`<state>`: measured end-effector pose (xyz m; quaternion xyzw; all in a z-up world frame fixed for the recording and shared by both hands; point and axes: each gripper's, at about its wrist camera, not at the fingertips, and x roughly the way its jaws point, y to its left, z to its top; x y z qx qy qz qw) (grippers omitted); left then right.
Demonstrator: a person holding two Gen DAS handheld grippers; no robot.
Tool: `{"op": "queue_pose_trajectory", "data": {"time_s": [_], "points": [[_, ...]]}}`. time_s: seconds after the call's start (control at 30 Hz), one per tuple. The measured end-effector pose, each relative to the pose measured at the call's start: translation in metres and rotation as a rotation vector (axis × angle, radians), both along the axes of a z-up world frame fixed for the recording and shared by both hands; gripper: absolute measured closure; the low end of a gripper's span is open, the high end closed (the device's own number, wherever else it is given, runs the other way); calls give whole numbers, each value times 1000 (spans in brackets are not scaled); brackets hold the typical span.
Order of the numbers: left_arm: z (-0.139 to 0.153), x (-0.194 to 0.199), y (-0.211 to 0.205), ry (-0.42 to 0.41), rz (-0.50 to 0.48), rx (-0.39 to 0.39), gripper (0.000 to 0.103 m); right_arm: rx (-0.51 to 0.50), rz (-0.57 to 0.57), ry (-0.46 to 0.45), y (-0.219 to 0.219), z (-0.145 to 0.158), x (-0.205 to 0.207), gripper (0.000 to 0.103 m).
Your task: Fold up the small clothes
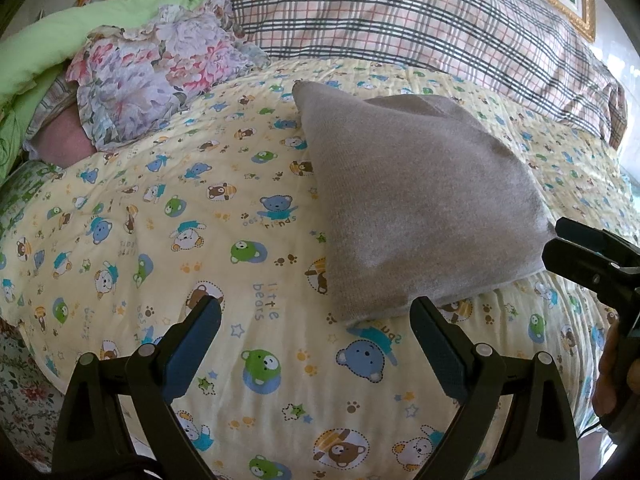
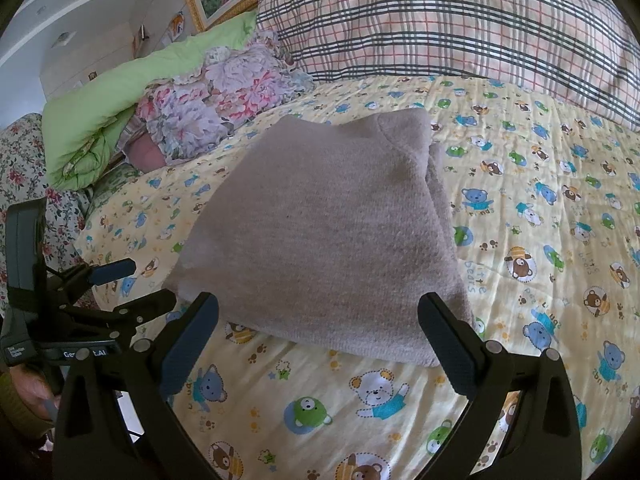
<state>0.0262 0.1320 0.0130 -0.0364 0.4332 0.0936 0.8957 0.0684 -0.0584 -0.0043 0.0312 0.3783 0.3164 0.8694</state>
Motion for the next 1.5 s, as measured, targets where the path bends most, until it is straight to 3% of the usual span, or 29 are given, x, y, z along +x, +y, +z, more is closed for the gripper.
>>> {"op": "queue_pose_trajectory", "data": {"time_s": [1.5], "points": [[8,9,1,-3,-30,8,7,16,-15,-5,-1,9,2,3]]}}
